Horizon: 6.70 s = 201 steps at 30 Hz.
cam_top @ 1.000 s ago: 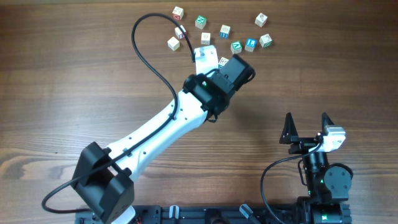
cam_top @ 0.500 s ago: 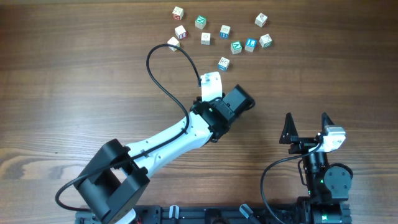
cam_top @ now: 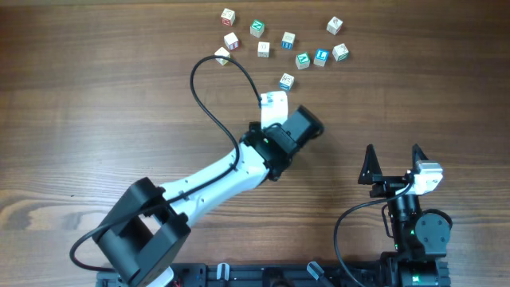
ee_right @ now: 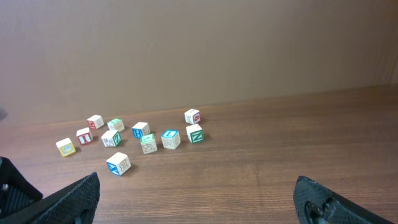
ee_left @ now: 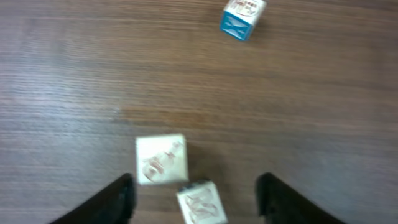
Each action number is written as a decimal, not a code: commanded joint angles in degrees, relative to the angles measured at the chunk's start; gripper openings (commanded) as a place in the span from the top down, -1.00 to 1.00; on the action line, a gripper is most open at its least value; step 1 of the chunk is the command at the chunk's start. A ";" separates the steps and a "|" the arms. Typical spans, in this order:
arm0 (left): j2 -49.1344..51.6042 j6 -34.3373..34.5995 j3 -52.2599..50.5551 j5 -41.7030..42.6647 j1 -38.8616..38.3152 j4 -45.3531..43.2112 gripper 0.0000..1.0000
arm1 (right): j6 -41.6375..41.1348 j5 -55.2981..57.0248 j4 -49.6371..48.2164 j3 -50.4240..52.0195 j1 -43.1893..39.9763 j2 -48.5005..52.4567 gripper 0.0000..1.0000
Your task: Form a tower
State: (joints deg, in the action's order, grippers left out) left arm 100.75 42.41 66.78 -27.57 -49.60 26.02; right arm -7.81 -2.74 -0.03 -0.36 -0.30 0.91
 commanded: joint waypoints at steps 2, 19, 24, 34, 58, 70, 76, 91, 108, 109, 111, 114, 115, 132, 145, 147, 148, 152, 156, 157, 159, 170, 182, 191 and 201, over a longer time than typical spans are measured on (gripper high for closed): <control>-2.49 13.53 -0.79 -0.33 -3.08 3.98 -1.00 | 0.26 -0.09 -0.11 0.07 0.35 -0.33 -1.00; 9.79 24.48 -0.90 7.91 0.24 -1.62 -0.86 | 0.26 -0.09 -0.11 0.07 0.50 -0.33 -1.00; 10.29 24.48 -0.90 9.79 1.51 -1.68 -0.47 | 0.24 -0.09 -0.11 0.07 0.50 -0.33 -0.99; 10.38 24.28 -0.90 10.27 1.46 -1.42 0.36 | 0.24 -0.09 -0.11 0.07 0.50 -0.33 -1.00; -6.99 0.50 1.86 10.99 -2.19 1.88 0.22 | 0.24 -0.09 -0.11 0.07 0.50 -0.33 -1.00; 9.79 -0.02 1.81 18.82 -0.42 -9.64 -0.45 | 0.22 -0.09 -0.11 0.07 0.50 -0.33 -1.00; 11.56 6.32 1.81 17.07 -0.37 -12.96 -0.50 | 0.22 -0.09 -0.11 0.07 0.50 -0.33 -1.00; 16.68 18.03 2.05 22.21 -0.31 -11.78 0.52 | 0.22 -0.09 -0.11 0.07 0.50 -0.33 -1.00; 10.19 2.51 11.15 16.92 1.86 7.54 0.92 | 0.24 -0.09 -0.11 0.07 0.50 -0.33 -1.00; 8.81 1.53 12.52 15.21 1.90 10.05 0.92 | 0.26 -0.09 -0.11 0.07 0.50 -0.33 -1.00; 6.34 -1.27 14.60 14.43 1.90 12.33 0.92 | 0.24 -0.09 -0.11 0.07 0.50 -0.33 -1.00; 1.81 -5.09 17.64 14.40 1.97 15.72 0.92 | 0.26 -0.09 -0.11 0.07 0.50 -0.33 -1.00; 0.66 -6.69 18.71 14.36 2.08 17.11 0.92 | 0.24 -0.09 -0.11 0.07 0.50 -0.33 -1.00; -0.11 -1.42 11.21 16.06 13.09 17.38 0.92 | 0.24 -0.09 -0.11 0.07 0.50 -0.33 -1.00; 5.09 -1.42 9.11 20.04 12.11 10.80 0.92 | 0.24 -0.09 -0.11 0.07 0.50 -0.33 -1.00; 5.09 -1.42 9.11 20.04 12.11 10.75 0.92 | 0.24 -0.09 -0.11 0.07 0.50 -0.33 -1.00; 5.09 -1.42 9.11 20.04 12.11 10.78 0.92 | 0.24 -0.09 -0.11 0.07 0.50 -0.33 -1.00; 5.09 -1.42 9.11 20.04 12.11 10.80 0.92 | 0.24 -0.11 -0.11 0.07 0.50 -0.33 -0.99; 5.09 -1.33 9.11 20.02 12.11 10.80 0.92 | 0.24 -0.09 -0.11 0.07 0.50 -0.33 -1.00; 5.09 -0.92 9.11 20.00 12.11 10.86 0.92 | 0.26 -0.09 -0.11 0.07 0.50 -0.33 -0.99; 5.11 1.75 9.03 18.69 12.04 11.41 0.92 | 0.24 -0.09 -0.11 0.07 0.50 -0.33 -1.00; 5.14 1.46 8.07 18.47 12.07 10.12 0.83 | 0.24 -0.09 -0.11 0.07 0.50 -0.33 -1.00; 5.14 0.00 8.07 18.29 12.07 11.23 0.91 | 0.26 -0.09 -0.11 0.07 0.50 -0.33 -1.00; 5.14 -0.02 8.07 18.29 12.07 10.80 0.90 | 0.24 -0.09 -0.11 0.07 0.50 -0.33 -1.00; 5.14 -1.70 8.07 18.29 12.07 10.80 0.92 | 0.26 -0.09 -0.11 0.07 0.50 -0.33 -1.00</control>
State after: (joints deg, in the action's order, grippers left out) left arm 105.56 42.92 75.68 -8.29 -37.39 37.01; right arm -7.81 -2.74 -0.03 -0.36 -0.12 0.91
